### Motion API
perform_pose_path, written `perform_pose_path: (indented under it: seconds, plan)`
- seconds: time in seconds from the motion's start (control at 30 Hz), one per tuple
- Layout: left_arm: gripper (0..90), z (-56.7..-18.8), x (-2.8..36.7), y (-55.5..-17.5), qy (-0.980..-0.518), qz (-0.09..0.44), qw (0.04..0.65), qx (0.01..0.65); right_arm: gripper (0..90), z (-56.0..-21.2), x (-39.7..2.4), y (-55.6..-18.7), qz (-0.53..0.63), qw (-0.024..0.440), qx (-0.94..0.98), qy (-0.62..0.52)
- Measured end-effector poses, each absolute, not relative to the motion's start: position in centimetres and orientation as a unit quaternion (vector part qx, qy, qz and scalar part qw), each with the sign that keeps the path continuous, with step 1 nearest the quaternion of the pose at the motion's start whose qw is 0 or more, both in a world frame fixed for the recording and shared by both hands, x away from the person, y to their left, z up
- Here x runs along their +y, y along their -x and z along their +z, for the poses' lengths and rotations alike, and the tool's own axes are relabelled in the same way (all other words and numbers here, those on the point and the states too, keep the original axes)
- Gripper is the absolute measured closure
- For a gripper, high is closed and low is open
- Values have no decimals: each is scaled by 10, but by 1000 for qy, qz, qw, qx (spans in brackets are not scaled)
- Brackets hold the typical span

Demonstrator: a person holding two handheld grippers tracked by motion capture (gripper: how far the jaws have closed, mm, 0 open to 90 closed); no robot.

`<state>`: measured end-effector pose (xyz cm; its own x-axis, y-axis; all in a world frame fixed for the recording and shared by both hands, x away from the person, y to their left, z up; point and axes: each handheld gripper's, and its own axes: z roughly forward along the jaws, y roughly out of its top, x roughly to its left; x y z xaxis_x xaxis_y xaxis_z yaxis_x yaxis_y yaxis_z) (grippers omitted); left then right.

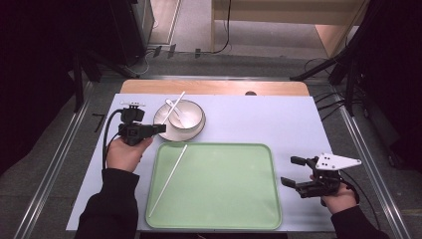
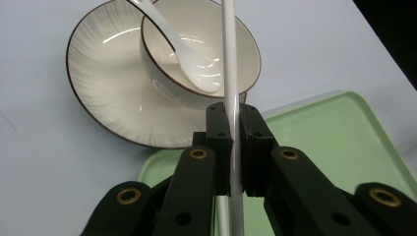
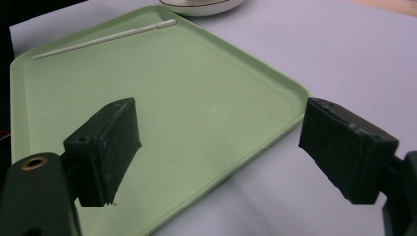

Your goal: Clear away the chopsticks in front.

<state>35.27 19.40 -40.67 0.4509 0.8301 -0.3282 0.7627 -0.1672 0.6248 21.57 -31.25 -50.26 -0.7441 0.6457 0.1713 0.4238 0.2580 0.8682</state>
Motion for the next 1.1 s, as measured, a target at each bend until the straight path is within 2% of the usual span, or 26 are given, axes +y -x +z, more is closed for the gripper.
perform_pose_path:
  seconds: [0.57,1.1]
  plan:
    - [858,-425,181,-305,-773,41,389,499,161,-502,-310,-219,505,109,787,-336]
    - [858,-445,176,-267,-783,27,366,502,161,-502,-311,-218,506,110,787,-336]
